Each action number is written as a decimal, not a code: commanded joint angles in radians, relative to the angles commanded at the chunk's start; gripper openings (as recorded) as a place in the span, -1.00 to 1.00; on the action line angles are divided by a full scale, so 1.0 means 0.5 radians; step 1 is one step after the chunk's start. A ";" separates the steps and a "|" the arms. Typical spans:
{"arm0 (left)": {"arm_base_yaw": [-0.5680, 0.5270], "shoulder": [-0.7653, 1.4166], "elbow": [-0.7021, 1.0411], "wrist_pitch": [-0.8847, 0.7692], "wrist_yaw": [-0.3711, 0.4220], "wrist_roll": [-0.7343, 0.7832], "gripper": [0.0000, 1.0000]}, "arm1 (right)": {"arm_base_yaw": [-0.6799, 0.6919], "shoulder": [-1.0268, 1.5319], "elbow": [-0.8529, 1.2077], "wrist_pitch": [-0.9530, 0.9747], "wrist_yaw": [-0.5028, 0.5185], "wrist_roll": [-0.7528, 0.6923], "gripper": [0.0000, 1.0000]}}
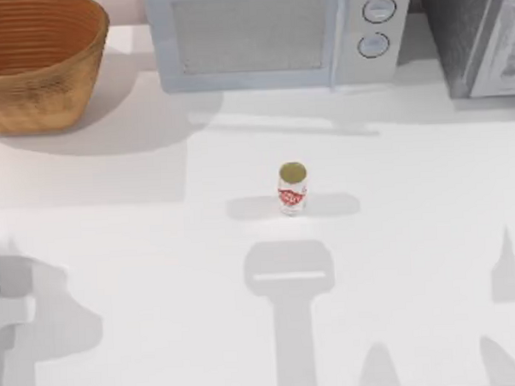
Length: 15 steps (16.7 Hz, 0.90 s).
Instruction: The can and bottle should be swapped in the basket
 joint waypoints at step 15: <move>-0.104 0.183 0.130 0.083 -0.095 -0.036 -0.21 | 0.000 0.000 0.000 0.000 0.000 0.000 1.00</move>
